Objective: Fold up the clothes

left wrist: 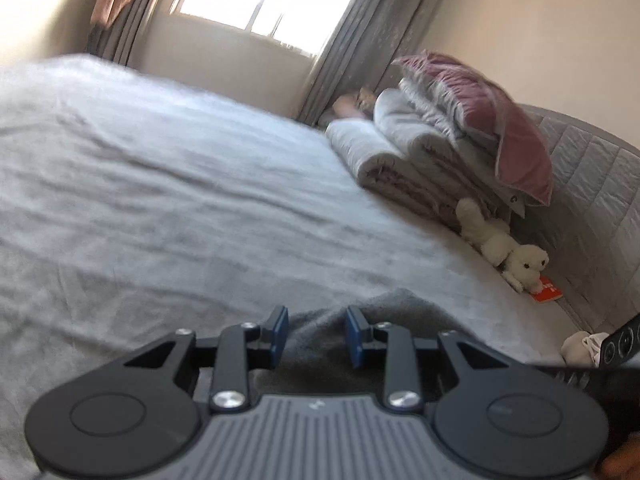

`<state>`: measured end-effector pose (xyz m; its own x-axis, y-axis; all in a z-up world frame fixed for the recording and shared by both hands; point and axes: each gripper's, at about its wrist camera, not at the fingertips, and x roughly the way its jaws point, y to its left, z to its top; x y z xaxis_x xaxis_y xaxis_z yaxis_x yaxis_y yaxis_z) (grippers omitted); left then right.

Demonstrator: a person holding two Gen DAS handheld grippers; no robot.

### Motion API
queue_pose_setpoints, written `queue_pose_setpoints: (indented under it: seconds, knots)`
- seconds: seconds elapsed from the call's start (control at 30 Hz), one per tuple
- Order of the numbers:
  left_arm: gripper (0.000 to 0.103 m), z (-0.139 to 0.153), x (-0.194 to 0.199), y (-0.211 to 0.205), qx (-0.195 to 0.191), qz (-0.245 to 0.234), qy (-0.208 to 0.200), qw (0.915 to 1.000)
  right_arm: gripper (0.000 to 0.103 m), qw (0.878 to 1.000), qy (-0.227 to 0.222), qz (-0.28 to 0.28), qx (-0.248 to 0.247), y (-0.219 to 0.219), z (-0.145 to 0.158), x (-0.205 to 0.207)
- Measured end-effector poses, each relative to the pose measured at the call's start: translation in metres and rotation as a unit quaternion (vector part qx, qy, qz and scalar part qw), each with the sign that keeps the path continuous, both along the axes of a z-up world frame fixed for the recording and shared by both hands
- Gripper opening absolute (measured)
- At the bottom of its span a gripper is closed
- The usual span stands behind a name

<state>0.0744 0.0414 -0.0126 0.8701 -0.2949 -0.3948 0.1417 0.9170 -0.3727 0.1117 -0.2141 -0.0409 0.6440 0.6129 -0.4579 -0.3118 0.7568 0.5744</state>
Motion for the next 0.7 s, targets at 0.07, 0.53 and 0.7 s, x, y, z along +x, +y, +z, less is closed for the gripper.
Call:
queue_pose_setpoints:
  seconds: [0.07,0.53,0.7]
  knots:
    - [0.03,0.006,-0.005,-0.007,0.01,-0.004,-0.023,0.9997,0.018,0.999,0.014,-0.014,0.034,-0.015,0.001,0.0]
    - [0.03,-0.006,-0.011,-0.074,0.102,-0.082,-0.065,0.9892,0.024,0.982,0.101,-0.107,0.122,-0.091,-0.001,-0.002]
    - [0.031,-0.015,-0.012,-0.09,0.15,-0.084,-0.073,0.9824,0.032,0.988,0.073,-0.123,0.063,-0.092,0.01,-0.011]
